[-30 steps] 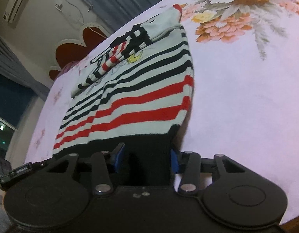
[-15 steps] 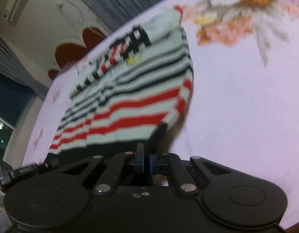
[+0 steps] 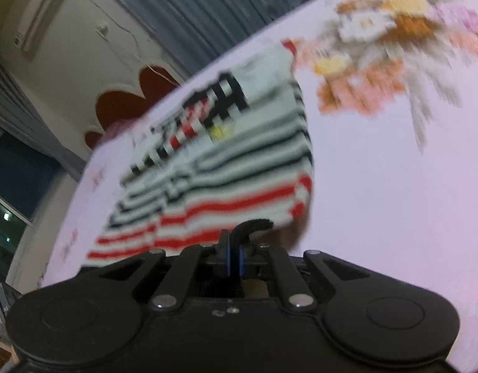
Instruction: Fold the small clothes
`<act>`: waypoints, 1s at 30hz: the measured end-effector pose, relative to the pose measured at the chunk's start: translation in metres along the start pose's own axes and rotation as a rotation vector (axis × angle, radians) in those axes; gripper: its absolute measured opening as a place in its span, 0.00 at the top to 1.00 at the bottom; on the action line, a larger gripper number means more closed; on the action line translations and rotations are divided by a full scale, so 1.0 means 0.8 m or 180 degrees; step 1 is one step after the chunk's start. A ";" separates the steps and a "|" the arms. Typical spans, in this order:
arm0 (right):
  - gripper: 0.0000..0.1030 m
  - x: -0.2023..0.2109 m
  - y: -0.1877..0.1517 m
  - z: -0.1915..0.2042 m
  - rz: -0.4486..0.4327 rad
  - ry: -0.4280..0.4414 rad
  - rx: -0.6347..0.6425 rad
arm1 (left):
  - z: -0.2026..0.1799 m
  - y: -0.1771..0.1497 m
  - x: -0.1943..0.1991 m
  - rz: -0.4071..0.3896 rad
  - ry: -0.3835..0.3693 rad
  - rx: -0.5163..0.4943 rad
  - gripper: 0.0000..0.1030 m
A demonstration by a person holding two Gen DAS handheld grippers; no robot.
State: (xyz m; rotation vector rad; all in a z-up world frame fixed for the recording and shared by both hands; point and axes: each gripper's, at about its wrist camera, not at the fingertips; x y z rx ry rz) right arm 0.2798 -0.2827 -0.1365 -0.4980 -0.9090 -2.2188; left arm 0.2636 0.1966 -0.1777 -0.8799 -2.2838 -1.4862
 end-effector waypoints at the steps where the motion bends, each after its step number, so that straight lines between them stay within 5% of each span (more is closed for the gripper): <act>1: 0.95 -0.003 0.012 0.006 -0.0034 0.0046 0.0010 | -0.003 0.014 -0.003 -0.0070 -0.0026 -0.0022 0.97; 8: 0.95 -0.055 0.118 0.044 -0.0368 0.0125 0.0040 | -0.023 0.144 -0.080 -0.0317 -0.0094 -0.0210 0.97; 14: 0.95 -0.128 0.211 0.050 -0.0435 0.0027 -0.0098 | -0.010 0.236 -0.194 -0.0197 -0.0120 -0.0191 0.97; 21: 0.95 -0.251 0.284 0.006 -0.0165 -0.0238 -0.0475 | 0.013 0.278 -0.326 0.0274 0.0045 -0.0298 0.96; 24: 0.94 -0.294 0.299 -0.005 -0.0091 -0.0321 -0.0490 | 0.015 0.287 -0.356 0.0259 -0.0018 -0.0451 0.96; 27: 0.79 -0.321 0.311 -0.005 -0.0180 -0.0321 -0.0441 | 0.018 0.298 -0.379 0.0238 -0.0148 -0.0479 0.64; 29: 0.71 -0.330 0.318 -0.004 -0.0272 -0.0304 -0.0412 | 0.020 0.303 -0.382 0.0041 -0.0044 -0.0471 0.18; 30: 0.62 -0.330 0.319 -0.001 -0.0338 -0.0304 -0.0382 | 0.021 0.306 -0.381 -0.0078 0.0023 -0.0488 0.14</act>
Point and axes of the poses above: each gripper's, at about its wrist camera, not at the fingertips, and x roughly against the way its jaws point, z to its left, y to its top, and after that the axes turned 11 degrees about -x, right-handed
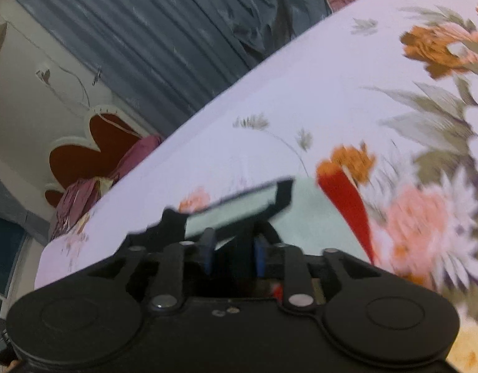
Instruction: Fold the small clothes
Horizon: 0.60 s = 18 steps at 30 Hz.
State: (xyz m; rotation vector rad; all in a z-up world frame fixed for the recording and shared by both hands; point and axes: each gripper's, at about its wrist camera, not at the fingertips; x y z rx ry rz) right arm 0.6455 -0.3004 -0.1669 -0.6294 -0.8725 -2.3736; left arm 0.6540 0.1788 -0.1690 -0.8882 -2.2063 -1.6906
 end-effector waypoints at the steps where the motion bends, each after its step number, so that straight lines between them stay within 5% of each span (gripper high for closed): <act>1: 0.48 0.001 0.002 0.003 -0.0074 -0.0014 0.0042 | 0.000 0.001 0.003 -0.0061 0.0009 -0.0013 0.14; 3: 0.42 0.011 0.001 0.009 -0.0220 -0.0039 0.0214 | 0.001 0.002 0.005 -0.0028 0.0010 -0.0081 0.15; 7: 0.45 0.023 -0.009 0.013 -0.0256 -0.0059 0.0651 | -0.012 -0.011 -0.001 0.0266 0.0085 -0.0537 0.34; 10: 0.53 0.003 -0.024 0.022 -0.0074 -0.0326 0.1102 | -0.029 -0.021 -0.012 0.0454 0.0364 -0.0902 0.46; 12: 0.59 -0.010 -0.040 0.031 -0.0038 -0.0542 0.1472 | -0.039 -0.022 -0.014 0.0480 0.0522 -0.1026 0.55; 14: 0.64 -0.016 -0.055 0.044 -0.0097 -0.0675 0.1845 | -0.045 -0.020 -0.011 0.0463 0.0641 -0.1166 0.81; 16: 0.74 -0.017 -0.060 0.053 -0.0137 -0.0714 0.2013 | -0.044 -0.016 -0.006 0.0424 0.0596 -0.1127 0.90; 18: 0.69 -0.013 -0.058 0.053 -0.0150 -0.0639 0.1982 | -0.041 -0.018 -0.001 0.0390 0.0580 -0.1084 0.90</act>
Point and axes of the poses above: each gripper's, at about its wrist camera, not at the fingertips, and x roughly against the way its jaws point, z to its left, y to its top, and after that the axes turned 11 degrees about -x, right-handed
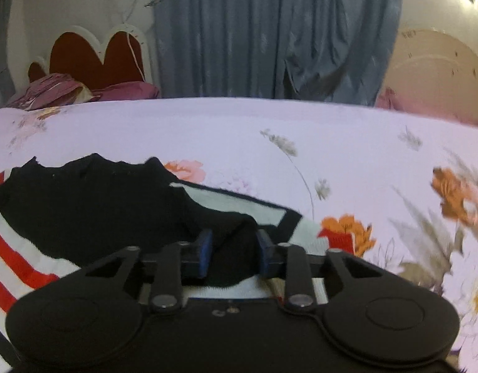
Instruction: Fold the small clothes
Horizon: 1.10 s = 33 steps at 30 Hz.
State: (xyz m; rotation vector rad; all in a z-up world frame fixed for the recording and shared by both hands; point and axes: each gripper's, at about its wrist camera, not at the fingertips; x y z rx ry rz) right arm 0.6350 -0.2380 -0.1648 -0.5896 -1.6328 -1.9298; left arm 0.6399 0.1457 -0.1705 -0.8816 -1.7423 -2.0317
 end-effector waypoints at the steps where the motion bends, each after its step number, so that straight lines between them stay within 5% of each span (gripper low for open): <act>1: 0.61 0.003 0.002 -0.004 -0.0021 0.0018 -0.0083 | 0.001 -0.002 0.002 -0.0027 -0.0010 0.0010 0.90; 3: 0.40 0.010 0.005 -0.013 -0.0156 -0.0001 -0.0279 | 0.001 -0.002 0.000 -0.0080 0.0012 0.0011 0.90; 8: 0.55 0.013 0.003 -0.014 -0.0117 0.0133 -0.0215 | -0.003 -0.005 -0.004 -0.0130 0.0105 -0.0003 0.64; 12: 0.54 -0.013 -0.004 0.004 0.0066 -0.0146 0.0057 | -0.019 0.001 -0.014 -0.0007 0.0157 -0.0263 0.68; 13: 0.61 -0.014 -0.004 0.009 0.0029 -0.0184 0.0105 | -0.022 0.002 -0.013 -0.0025 0.0147 -0.0304 0.96; 15: 0.93 -0.013 -0.005 0.018 -0.0074 -0.0202 0.0183 | -0.022 0.001 0.001 -0.0232 0.0228 -0.0217 0.96; 16: 0.93 -0.008 -0.005 0.019 -0.0180 -0.0196 0.0146 | -0.018 -0.003 0.013 -0.0393 0.0321 -0.0117 0.96; 18: 0.94 0.011 -0.003 0.013 -0.0431 -0.0217 0.0046 | -0.008 -0.012 0.032 -0.0609 0.0574 0.0088 0.96; 19: 0.94 0.014 -0.003 0.009 -0.0502 -0.0271 0.0029 | -0.003 -0.015 0.027 -0.0514 0.0604 0.0154 0.96; 21: 0.94 -0.007 -0.008 -0.004 -0.0276 -0.0375 -0.0030 | 0.005 -0.024 -0.004 -0.0162 0.0559 0.0293 0.96; 26: 0.90 -0.019 -0.010 0.006 -0.0227 -0.0549 0.0072 | -0.004 -0.018 -0.006 -0.0151 0.0672 0.0150 0.96; 29: 0.68 -0.016 -0.008 0.010 -0.0246 -0.0593 0.0061 | -0.003 -0.017 -0.005 -0.0131 0.0656 0.0114 0.94; 30: 0.38 -0.014 -0.010 0.013 -0.0273 -0.0600 0.0036 | -0.003 -0.016 -0.004 -0.0133 0.0670 0.0095 0.88; 31: 0.20 -0.006 -0.010 0.013 -0.0316 -0.0539 0.0004 | -0.002 -0.016 -0.001 -0.0158 0.0676 0.0102 0.70; 32: 0.24 -0.001 -0.009 0.012 -0.0395 -0.0521 0.0005 | 0.000 -0.015 0.004 -0.0195 0.0695 0.0146 0.34; 33: 0.31 0.000 -0.012 0.017 -0.0433 -0.0518 0.0030 | -0.002 -0.015 0.010 -0.0250 0.0716 0.0188 0.19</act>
Point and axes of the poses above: each gripper's, at about its wrist camera, not at the fingertips, and x roughly against the way its jaws point, z to its left, y to its top, and after that the axes turned 11 degrees about -x, right-handed
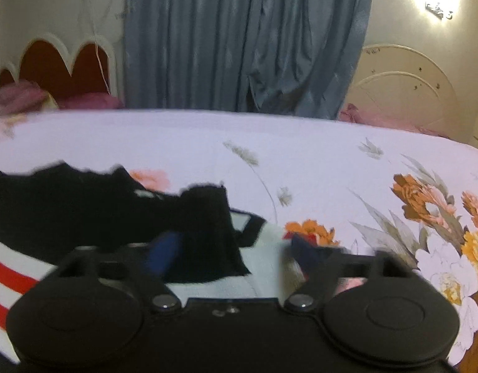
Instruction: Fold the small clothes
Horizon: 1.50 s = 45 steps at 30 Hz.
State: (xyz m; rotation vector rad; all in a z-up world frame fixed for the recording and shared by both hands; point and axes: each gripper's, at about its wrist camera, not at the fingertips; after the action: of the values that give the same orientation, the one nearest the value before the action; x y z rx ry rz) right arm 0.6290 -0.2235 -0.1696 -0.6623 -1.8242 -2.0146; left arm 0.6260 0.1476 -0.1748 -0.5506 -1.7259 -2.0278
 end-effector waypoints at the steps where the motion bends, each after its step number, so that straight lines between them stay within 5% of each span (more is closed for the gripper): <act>1: 0.42 0.007 0.001 0.005 -0.0010 0.0027 0.0014 | 0.000 0.001 0.013 -0.0126 0.0069 0.0053 0.14; 4: 0.75 0.025 0.000 0.032 0.0042 0.0379 0.0090 | -0.021 0.008 0.044 -0.0373 -0.0129 0.0020 0.15; 9: 0.65 0.018 -0.011 0.094 0.0331 0.0774 0.0352 | -0.105 0.017 0.040 -0.0265 -0.0862 -0.0519 0.16; 12: 0.43 0.002 -0.019 0.102 0.0557 0.0866 0.0436 | -0.105 0.008 0.016 0.0044 -0.1151 -0.0468 0.16; 14: 0.43 0.002 -0.019 0.081 0.0551 0.0844 0.0339 | -0.082 0.000 0.009 0.0128 -0.0907 -0.0497 0.16; 16: 0.68 0.008 -0.015 0.049 0.0453 0.0415 0.0309 | -0.051 -0.011 0.013 0.0110 -0.0773 -0.0497 0.16; 17: 0.69 0.009 -0.015 0.030 0.0419 0.0229 0.0246 | -0.040 -0.016 0.016 0.0094 -0.0762 -0.0496 0.16; 19: 0.74 0.012 -0.014 -0.001 0.0442 0.0349 0.0031 | -0.037 -0.019 0.020 0.0059 -0.0775 -0.0621 0.16; 25: 0.59 0.049 -0.005 0.039 0.0283 0.0402 0.0184 | -0.072 -0.007 0.062 -0.0118 -0.0720 -0.0651 0.15; 29: 0.60 0.071 -0.029 0.068 0.0414 0.0531 0.0374 | -0.100 -0.024 0.084 -0.0053 -0.0902 -0.0682 0.16; 34: 0.57 0.076 -0.048 0.051 0.0593 0.0405 0.0221 | -0.095 -0.046 0.094 0.0075 -0.0778 -0.0502 0.15; 38: 0.57 0.108 -0.042 0.051 0.0482 0.0456 0.0162 | -0.102 -0.051 0.130 -0.0137 -0.0794 -0.0581 0.16; 45: 0.56 0.136 -0.093 0.081 0.0600 0.0473 0.0645 | -0.108 -0.080 0.143 0.0031 -0.0775 -0.0675 0.16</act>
State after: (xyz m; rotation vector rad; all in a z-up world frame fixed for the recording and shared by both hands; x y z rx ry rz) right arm 0.5054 -0.1445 -0.1677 -0.5843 -1.7767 -1.6855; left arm 0.4930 0.0646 -0.1774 -0.9058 -1.6419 -2.2287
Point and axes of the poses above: each gripper's, at about its wrist camera, not at the fingertips, and x roughly against the way its jaws point, z to its left, y to its top, and after that the axes turned 11 degrees about -x, right-handed
